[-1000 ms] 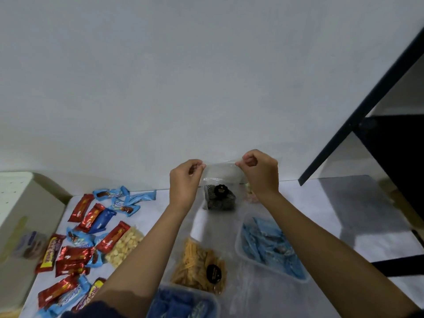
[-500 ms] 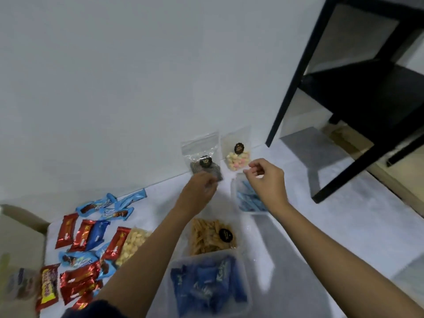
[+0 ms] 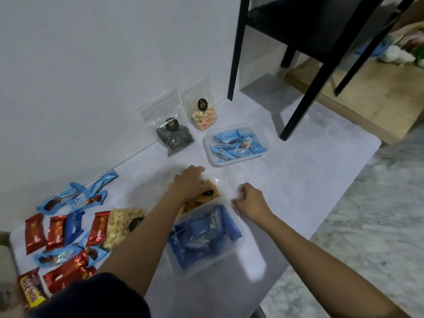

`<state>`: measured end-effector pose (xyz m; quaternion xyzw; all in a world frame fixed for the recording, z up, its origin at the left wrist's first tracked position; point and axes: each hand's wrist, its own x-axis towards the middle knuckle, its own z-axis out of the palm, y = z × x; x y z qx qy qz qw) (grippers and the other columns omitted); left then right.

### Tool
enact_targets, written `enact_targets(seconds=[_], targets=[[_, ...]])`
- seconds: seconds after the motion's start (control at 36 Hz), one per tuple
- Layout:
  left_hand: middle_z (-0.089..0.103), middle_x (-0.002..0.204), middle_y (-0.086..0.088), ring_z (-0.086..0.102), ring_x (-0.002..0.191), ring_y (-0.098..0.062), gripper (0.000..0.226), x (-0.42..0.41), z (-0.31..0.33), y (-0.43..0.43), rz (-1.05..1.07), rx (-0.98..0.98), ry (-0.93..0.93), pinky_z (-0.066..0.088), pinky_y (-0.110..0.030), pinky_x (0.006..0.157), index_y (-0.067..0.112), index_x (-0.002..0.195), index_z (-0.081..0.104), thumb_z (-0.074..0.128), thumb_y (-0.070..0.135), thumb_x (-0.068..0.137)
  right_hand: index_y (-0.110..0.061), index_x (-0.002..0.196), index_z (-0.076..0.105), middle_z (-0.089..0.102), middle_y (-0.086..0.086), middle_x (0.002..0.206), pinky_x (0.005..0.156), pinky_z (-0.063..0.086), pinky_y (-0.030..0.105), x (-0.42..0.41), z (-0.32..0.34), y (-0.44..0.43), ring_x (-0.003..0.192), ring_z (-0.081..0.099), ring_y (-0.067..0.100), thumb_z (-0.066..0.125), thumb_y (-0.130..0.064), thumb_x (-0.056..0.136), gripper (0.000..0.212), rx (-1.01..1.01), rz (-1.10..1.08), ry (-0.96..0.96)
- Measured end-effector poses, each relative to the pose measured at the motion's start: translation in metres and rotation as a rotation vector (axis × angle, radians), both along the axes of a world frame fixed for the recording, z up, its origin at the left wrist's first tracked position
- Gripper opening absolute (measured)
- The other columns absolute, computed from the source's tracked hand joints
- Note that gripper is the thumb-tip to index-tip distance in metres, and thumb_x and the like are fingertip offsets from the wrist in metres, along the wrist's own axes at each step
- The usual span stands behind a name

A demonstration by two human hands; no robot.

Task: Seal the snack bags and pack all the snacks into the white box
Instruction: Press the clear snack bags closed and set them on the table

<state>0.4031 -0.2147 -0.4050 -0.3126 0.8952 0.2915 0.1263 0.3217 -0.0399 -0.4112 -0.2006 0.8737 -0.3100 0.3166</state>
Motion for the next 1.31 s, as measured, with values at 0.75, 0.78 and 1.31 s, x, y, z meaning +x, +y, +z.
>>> enact_targets(seconds=[0.75, 0.78, 1.31], targets=[[0.052, 0.067, 0.005, 0.052, 0.068, -0.010, 0.022, 0.056, 0.057, -0.025, 0.709, 0.400, 0.765, 0.042, -0.028, 0.077, 0.024, 0.104, 0.053, 0.061, 0.016, 0.086, -0.012, 0.085, 0.072, 0.068, 0.004, 0.077, 0.062, 0.041, 0.005, -0.001, 0.094, -0.086, 0.067, 0.055, 0.005, 0.072, -0.014, 0.079, 0.006, -0.493, 0.318, 0.206], [0.052, 0.067, 0.005, 0.051, 0.068, -0.009, 0.019, 0.060, 0.061, -0.025, 0.743, 0.403, 0.841, 0.042, -0.027, 0.077, 0.023, 0.103, 0.055, 0.060, 0.015, 0.087, -0.011, 0.085, 0.072, 0.066, 0.002, 0.073, 0.061, 0.041, 0.004, -0.004, 0.098, -0.090, 0.064, 0.053, 0.001, 0.073, -0.013, 0.078, 0.007, -0.518, 0.314, 0.196], [0.072, 0.097, -0.005, 0.067, 0.097, -0.016, 0.014, 0.054, 0.092, -0.001, 0.945, 0.201, 1.131, 0.053, -0.026, 0.089, 0.014, 0.099, 0.069, 0.062, 0.015, 0.087, -0.003, 0.094, 0.073, 0.070, 0.002, 0.082, 0.071, 0.049, 0.010, -0.065, 0.108, -0.130, 0.062, 0.059, -0.011, 0.071, -0.001, 0.078, 0.016, -0.593, 0.456, 0.053]])
